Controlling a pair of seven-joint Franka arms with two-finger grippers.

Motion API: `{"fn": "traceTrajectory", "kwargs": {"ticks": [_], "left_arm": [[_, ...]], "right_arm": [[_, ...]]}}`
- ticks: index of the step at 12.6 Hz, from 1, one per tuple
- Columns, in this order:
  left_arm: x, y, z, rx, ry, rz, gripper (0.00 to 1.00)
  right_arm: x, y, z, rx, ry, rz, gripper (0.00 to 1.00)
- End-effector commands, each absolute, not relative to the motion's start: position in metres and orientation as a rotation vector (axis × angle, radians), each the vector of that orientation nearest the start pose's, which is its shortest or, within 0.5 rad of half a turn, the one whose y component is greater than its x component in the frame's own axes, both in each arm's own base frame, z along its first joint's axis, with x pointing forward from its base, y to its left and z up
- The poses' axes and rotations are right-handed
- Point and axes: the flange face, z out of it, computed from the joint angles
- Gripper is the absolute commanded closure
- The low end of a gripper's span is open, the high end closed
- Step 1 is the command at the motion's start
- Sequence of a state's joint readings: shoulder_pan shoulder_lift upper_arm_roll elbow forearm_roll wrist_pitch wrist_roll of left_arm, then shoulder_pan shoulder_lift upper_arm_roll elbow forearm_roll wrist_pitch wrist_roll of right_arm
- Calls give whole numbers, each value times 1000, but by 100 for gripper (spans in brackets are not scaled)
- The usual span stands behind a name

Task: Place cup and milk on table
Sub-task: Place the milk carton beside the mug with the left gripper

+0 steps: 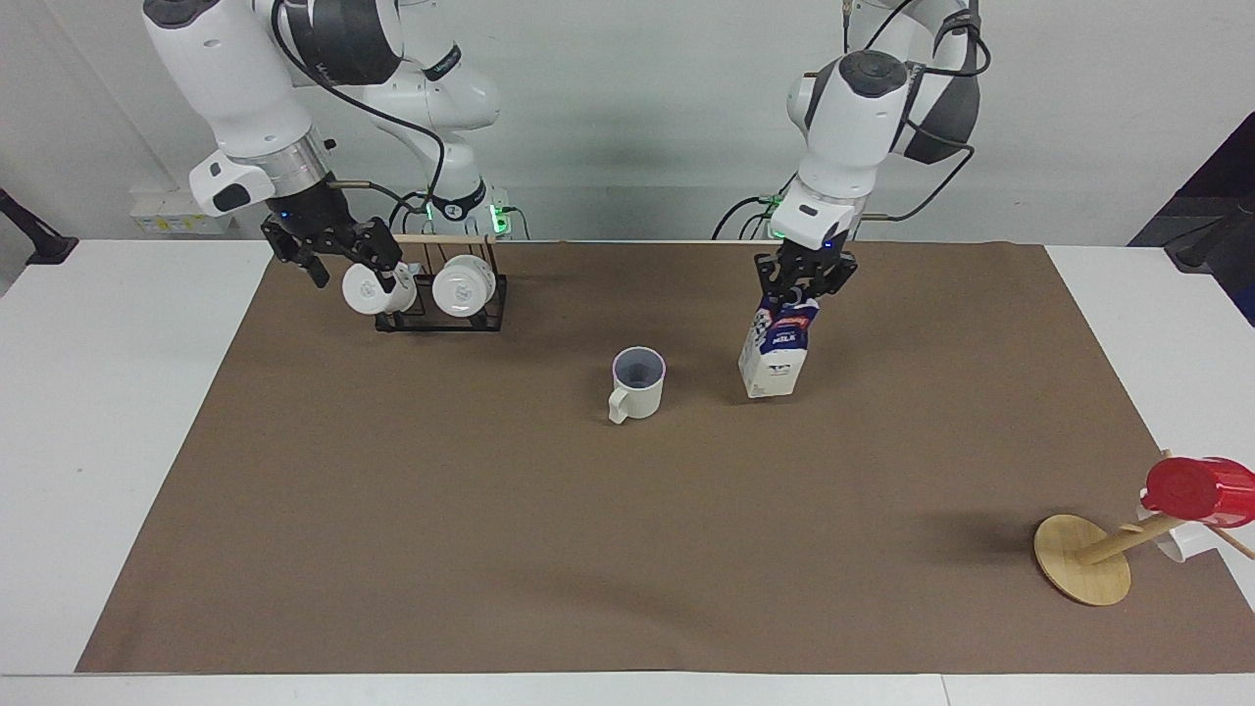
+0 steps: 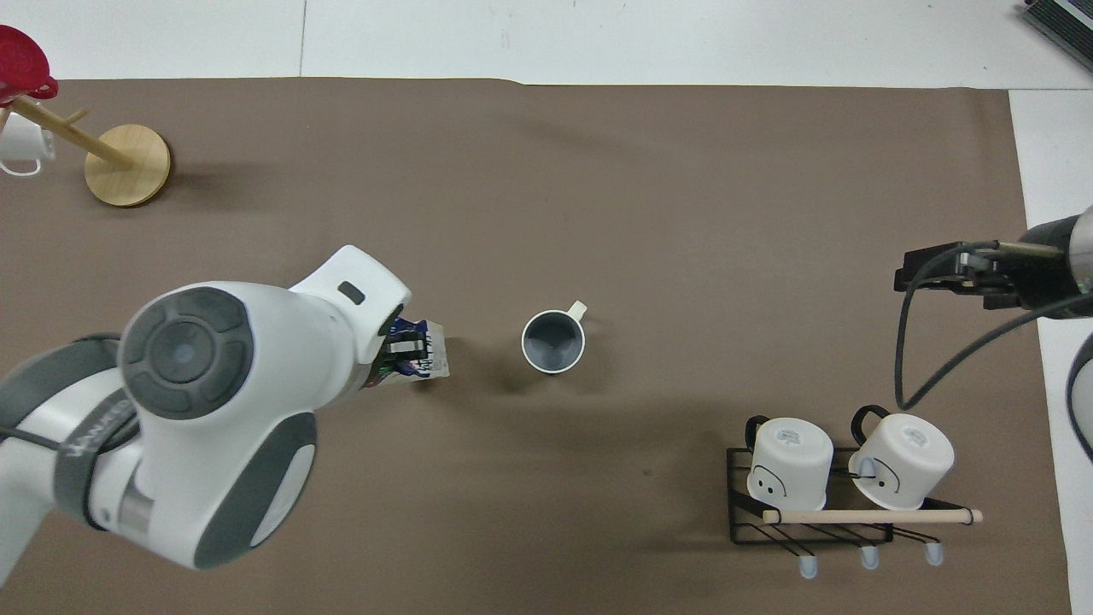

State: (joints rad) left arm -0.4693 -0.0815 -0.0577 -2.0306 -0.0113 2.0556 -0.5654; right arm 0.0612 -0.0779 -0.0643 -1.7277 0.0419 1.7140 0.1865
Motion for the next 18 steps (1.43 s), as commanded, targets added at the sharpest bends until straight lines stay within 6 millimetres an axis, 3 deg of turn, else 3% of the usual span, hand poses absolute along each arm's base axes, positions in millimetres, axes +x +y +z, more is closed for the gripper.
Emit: {"fn": "traceTrajectory", "kwargs": {"ticks": [1, 2, 4, 6, 7, 8, 10, 13, 15, 16, 18], "left_arm": [[480, -298, 472, -3198, -104, -152, 66], [479, -305, 465, -3198, -86, -151, 65], [481, -307, 464, -3205, -81, -169, 65], [481, -307, 464, -3205, -79, -169, 62], [481, -307, 463, -3204, -79, -167, 25], [481, -307, 464, -3203, -79, -165, 0], [480, -306, 471, -3203, -74, -166, 0], [482, -291, 513, -3180, -126, -96, 0], [484, -283, 529, -3183, -144, -16, 0], [486, -276, 532, -3182, -156, -17, 0], [494, -239, 552, -3175, -76, -13, 0]], "right_arm": [[556, -13, 643, -3153, 268, -27, 0], [559, -16, 654, -3151, 279, -29, 0], [557, -20, 643, -3147, 289, -53, 0], [553, -22, 646, -3146, 294, -41, 0], [551, -23, 650, -3152, 295, -41, 0], [548, -23, 656, -3154, 292, -17, 0], [545, -24, 659, -3137, 300, 0, 0], [538, -19, 654, -3135, 285, -5, 0], [538, -20, 652, -3137, 286, 4, 0], [537, -20, 652, -3136, 286, 4, 0], [538, -19, 652, -3135, 285, 4, 0]]}}
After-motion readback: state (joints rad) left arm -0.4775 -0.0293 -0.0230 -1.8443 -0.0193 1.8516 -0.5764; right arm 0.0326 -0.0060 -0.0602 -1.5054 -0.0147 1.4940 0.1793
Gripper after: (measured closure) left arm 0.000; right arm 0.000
